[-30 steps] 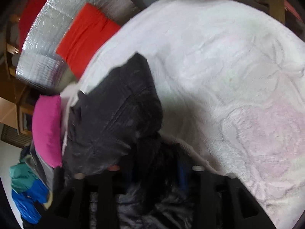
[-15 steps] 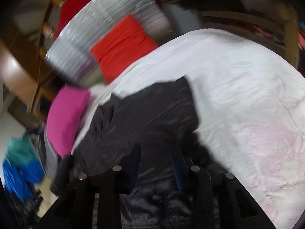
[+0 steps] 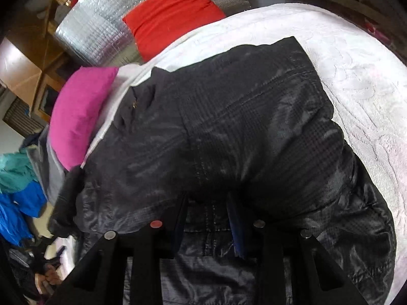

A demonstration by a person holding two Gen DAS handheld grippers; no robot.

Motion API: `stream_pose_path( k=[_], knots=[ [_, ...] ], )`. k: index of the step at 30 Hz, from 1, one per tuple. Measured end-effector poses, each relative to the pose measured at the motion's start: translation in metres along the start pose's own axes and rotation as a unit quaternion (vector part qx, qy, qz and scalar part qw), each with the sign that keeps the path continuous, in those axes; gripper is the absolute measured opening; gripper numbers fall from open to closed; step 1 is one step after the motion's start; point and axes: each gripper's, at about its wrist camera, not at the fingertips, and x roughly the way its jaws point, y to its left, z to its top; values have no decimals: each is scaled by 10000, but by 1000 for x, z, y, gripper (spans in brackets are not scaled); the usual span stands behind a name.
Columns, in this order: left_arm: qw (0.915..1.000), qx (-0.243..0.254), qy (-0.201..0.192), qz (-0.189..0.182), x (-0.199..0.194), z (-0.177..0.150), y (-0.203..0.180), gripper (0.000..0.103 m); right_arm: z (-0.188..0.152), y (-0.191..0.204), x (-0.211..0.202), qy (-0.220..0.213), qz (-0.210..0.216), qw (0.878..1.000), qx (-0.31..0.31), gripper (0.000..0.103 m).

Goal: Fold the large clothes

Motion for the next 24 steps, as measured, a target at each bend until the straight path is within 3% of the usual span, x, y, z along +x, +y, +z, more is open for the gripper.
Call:
stream_pose_path(
  k=[6, 11, 12, 15, 16, 19, 24],
  knots=[
    [9981, -528, 77, -302, 18, 11, 8, 56, -3, -2, -3, 44, -3, 10000, -54, 34],
    [9983, -469, -161, -291, 27, 22, 4, 54, 0, 2, 1, 73, -29, 9999, -99, 34],
    [9985, -410, -221, -284, 28, 24, 2, 50, 2, 3, 3, 80, -27, 9999, -103, 34],
    [9993, -239, -264, -119, 41, 30, -2, 18, 2, 3, 2, 77, -3, 9999, -89, 34],
    [9992, -206, -305, -142, 40, 30, -2, 14, 1, 3, 3, 75, 6, 9999, -79, 34],
    [9982, -43, -547, -251, 29, 33, -13, 9, 3, 1, 0, 35, 23, 10000, -34, 34],
    [9847, 1035, -1283, -560, -16, 19, -79, 6, 8, -7, -8, -110, 45, 9998, 160, 34]
  ],
)
